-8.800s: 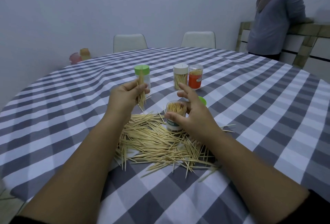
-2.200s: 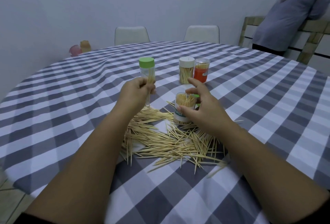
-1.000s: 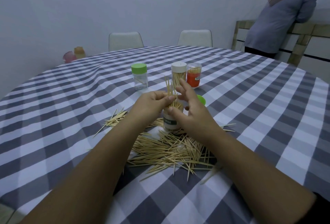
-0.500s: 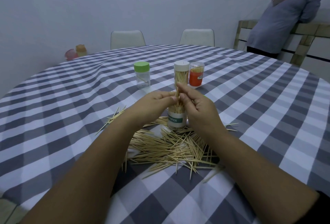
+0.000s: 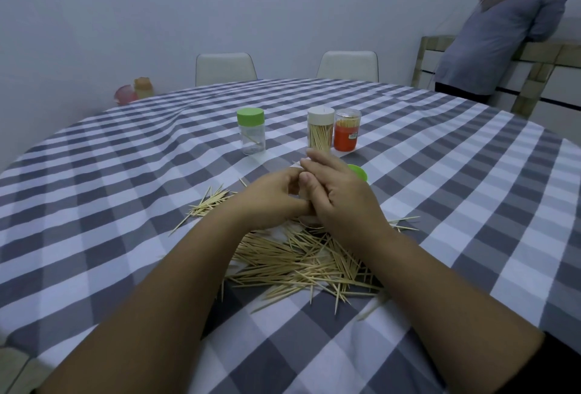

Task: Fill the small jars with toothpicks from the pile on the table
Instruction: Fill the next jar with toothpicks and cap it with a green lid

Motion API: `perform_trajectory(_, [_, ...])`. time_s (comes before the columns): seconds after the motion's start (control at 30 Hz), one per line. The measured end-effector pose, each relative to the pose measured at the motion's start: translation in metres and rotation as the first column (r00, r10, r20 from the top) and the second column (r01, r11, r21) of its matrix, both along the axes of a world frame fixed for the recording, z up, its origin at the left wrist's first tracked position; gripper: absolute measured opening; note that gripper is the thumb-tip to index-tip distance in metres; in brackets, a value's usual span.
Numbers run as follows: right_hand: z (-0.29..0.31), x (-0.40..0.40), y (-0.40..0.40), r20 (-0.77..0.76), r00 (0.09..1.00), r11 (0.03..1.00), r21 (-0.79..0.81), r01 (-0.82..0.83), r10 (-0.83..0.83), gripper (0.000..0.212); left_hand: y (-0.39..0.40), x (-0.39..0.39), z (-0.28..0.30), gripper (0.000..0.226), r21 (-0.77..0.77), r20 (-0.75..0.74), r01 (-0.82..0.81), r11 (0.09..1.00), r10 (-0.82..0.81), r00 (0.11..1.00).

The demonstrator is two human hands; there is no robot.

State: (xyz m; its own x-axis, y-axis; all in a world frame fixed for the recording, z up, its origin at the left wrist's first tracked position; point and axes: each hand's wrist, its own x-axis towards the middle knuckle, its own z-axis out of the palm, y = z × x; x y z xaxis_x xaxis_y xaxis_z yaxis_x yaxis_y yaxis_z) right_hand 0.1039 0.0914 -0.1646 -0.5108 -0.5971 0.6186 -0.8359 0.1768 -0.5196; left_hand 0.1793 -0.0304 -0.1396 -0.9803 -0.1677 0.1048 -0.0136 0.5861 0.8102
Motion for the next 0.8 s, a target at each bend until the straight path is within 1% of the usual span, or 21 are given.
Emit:
perform_trajectory(0.03, [0.001,0.001,0.001,-0.028,1.0,1.0,0.02,-0.008,0.009,0.044,-0.001,0.0,0.0,0.036,-0.003,0.001,-0.012,1.0,0.012,1.0])
perform_trajectory(0.1, [0.001,0.002,0.001,-0.144,0.989,0.995,0.096,-0.004,0.018,0.049,-0.004,-0.001,-0.001,0.038,-0.041,0.003,-0.05,0.998,0.051,0.999])
perform_trajectory(0.17, [0.003,0.003,0.002,-0.238,0.971,0.979,0.188,0.082,-0.036,0.059,-0.006,-0.001,-0.001,0.041,-0.045,0.004,-0.078,0.996,0.078,0.997])
perform_trajectory(0.23, [0.007,0.003,0.003,-0.265,0.96,0.947,0.274,0.168,-0.094,0.064,-0.005,0.0,-0.001,0.041,-0.023,0.003,-0.076,0.997,0.076,0.997])
perform_trajectory(0.3, [0.011,0.002,0.006,-0.214,0.972,0.929,0.331,0.163,-0.094,0.061,-0.005,0.001,0.0,0.037,-0.022,0.007,-0.064,0.998,0.065,0.998])
perform_trajectory(0.37, [0.012,0.001,0.009,-0.1,0.993,0.948,0.308,0.086,-0.057,0.052,-0.008,0.003,0.003,0.033,-0.038,0.047,-0.036,0.999,0.038,0.998])
perform_trajectory(0.4, [0.012,0.0,0.01,-0.019,0.999,0.964,0.262,0.041,-0.038,0.046,-0.01,0.004,0.004,0.039,-0.044,0.081,-0.02,0.999,0.023,0.996])
perform_trajectory(0.43, [0.012,-0.001,0.012,0.07,0.997,0.977,0.212,0.001,-0.016,0.044,-0.013,0.006,0.005,0.051,-0.051,0.121,-0.018,0.999,0.024,0.992])
perform_trajectory(0.47, [0.013,-0.002,0.014,0.155,0.988,0.984,0.176,-0.035,0.007,0.05,-0.017,0.007,0.006,0.062,-0.074,0.161,-0.039,0.997,0.05,0.986])
perform_trajectory(0.5, [0.013,-0.004,0.016,0.231,0.972,0.985,0.162,-0.068,0.03,0.059,-0.021,0.007,0.006,0.066,-0.127,0.193,-0.073,0.989,0.097,0.976])
perform_trajectory(0.57, [0.013,-0.006,0.02,0.347,0.937,0.98,0.165,-0.116,0.052,0.076,-0.029,0.007,0.004,0.069,-0.307,0.244,-0.129,0.943,0.209,0.947])
perform_trajectory(0.6, [0.013,-0.008,0.02,0.38,0.923,0.978,0.167,-0.127,0.055,0.081,-0.031,0.008,0.003,0.073,-0.38,0.28,-0.13,0.916,0.248,0.927])
perform_trajectory(0.67, [0.011,-0.01,0.02,0.404,0.913,0.982,0.146,-0.121,0.053,0.084,-0.031,0.008,0.001,0.078,-0.451,0.347,-0.089,0.888,0.267,0.899])
perform_trajectory(0.73, [0.011,-0.011,0.019,0.392,0.919,0.99,0.109,-0.087,0.037,0.086,-0.029,0.006,-0.003,0.078,-0.472,0.355,-0.073,0.879,0.265,0.897])
perform_trajectory(0.8, [0.012,-0.011,0.019,0.379,0.925,0.996,0.07,-0.052,0.022,0.086,-0.024,0.006,-0.002,0.073,-0.515,0.33,-0.048,0.856,0.249,0.911])
